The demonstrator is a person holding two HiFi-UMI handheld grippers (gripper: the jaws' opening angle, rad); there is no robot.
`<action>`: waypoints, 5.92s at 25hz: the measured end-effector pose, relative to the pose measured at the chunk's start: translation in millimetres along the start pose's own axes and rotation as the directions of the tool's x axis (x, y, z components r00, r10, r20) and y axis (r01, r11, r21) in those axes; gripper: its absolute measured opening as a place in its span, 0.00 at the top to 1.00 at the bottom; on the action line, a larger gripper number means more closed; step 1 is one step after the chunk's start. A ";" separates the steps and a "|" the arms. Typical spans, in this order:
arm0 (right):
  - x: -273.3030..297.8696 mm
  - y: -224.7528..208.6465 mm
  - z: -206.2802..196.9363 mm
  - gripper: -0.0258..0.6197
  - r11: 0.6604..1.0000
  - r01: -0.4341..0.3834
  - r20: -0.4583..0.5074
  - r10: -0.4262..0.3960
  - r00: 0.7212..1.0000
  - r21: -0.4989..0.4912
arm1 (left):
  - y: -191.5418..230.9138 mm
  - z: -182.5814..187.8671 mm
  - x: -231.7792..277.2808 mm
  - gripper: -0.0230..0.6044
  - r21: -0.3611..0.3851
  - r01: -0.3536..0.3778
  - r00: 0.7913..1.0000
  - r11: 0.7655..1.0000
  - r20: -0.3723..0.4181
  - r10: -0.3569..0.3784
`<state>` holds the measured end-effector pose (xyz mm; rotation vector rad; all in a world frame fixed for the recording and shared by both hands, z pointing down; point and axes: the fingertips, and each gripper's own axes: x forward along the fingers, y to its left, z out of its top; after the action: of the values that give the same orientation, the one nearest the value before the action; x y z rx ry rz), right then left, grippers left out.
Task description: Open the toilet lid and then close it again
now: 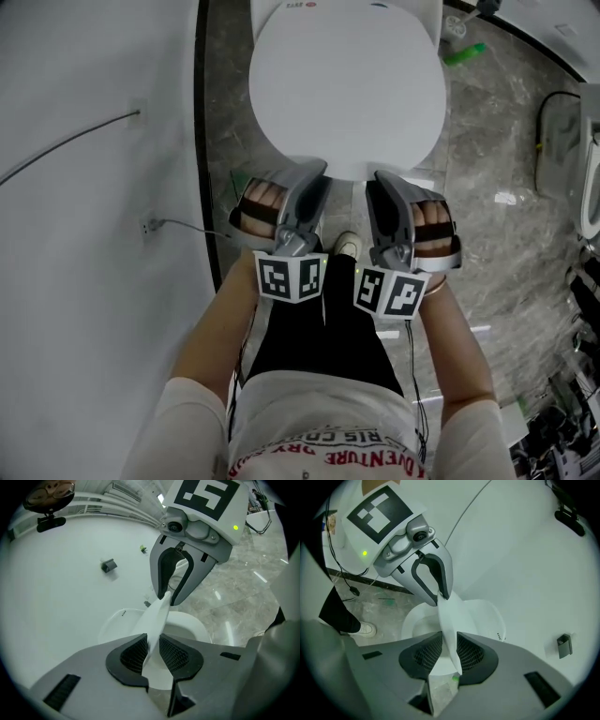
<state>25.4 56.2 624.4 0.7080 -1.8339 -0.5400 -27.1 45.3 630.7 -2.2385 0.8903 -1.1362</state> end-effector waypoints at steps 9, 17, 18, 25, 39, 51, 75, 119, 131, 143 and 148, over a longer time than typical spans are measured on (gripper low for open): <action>-17.6 -81.9 17.0 0.89 0.999 0.023 -0.008 -0.024 1.000 -0.039 | 79.9 44.6 -0.6 0.86 0.027 0.014 1.000 1.000 0.025 -0.015; -18.0 -155.3 34.4 0.91 0.999 0.043 -0.055 -0.045 0.997 -0.031 | 149.9 68.2 7.9 0.87 -0.004 0.043 0.996 0.999 0.082 -0.043; -18.0 -162.0 36.9 0.91 0.999 0.047 -0.059 -0.048 0.997 -0.027 | 156.7 69.8 8.0 0.87 -0.010 0.051 0.995 0.999 0.090 -0.050; -14.8 -228.1 40.6 0.91 0.998 0.062 -0.046 -0.061 0.997 0.006 | 213.7 95.8 25.5 0.88 0.013 0.093 0.990 0.996 0.105 -0.093; 14.7 -328.0 49.1 0.91 1.000 0.018 0.058 -0.019 0.998 0.019 | 303.8 114.0 71.9 0.88 -0.008 0.098 0.994 0.995 0.056 -0.097; 52.9 -393.3 51.4 0.91 1.000 -0.008 0.128 0.005 0.992 0.027 | 365.6 117.2 115.9 0.87 -0.016 0.099 0.993 0.995 0.062 -0.098; 158.9 -502.2 38.0 0.91 0.988 -0.071 0.037 0.067 0.997 0.137 | 460.3 103.4 228.3 0.87 -0.039 0.263 0.958 0.964 0.131 -0.256; -2.8 -533.1 56.6 0.91 0.610 -0.004 0.228 -0.290 0.929 0.793 | 512.5 175.5 64.6 0.89 -0.678 0.011 0.926 0.735 0.285 0.249; -105.6 -494.9 81.8 0.93 0.518 -0.009 0.236 -0.375 0.896 0.855 | 478.2 197.9 -48.2 0.95 -0.758 -0.076 0.901 0.648 0.226 0.370; -152.6 -485.7 96.8 0.93 0.529 0.009 0.252 -0.419 0.872 0.849 | 474.2 225.3 -91.7 0.95 -0.734 -0.121 0.879 0.669 0.234 0.415; -158.5 -485.1 97.8 0.93 0.525 0.021 0.244 -0.430 0.869 0.851 | 475.8 219.4 -97.7 0.95 -0.767 -0.106 0.875 0.633 0.230 0.426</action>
<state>82.7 -181.9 166.0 1.6148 -2.4383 0.0996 -47.4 -180.0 148.1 -2.6502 1.6512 -0.1138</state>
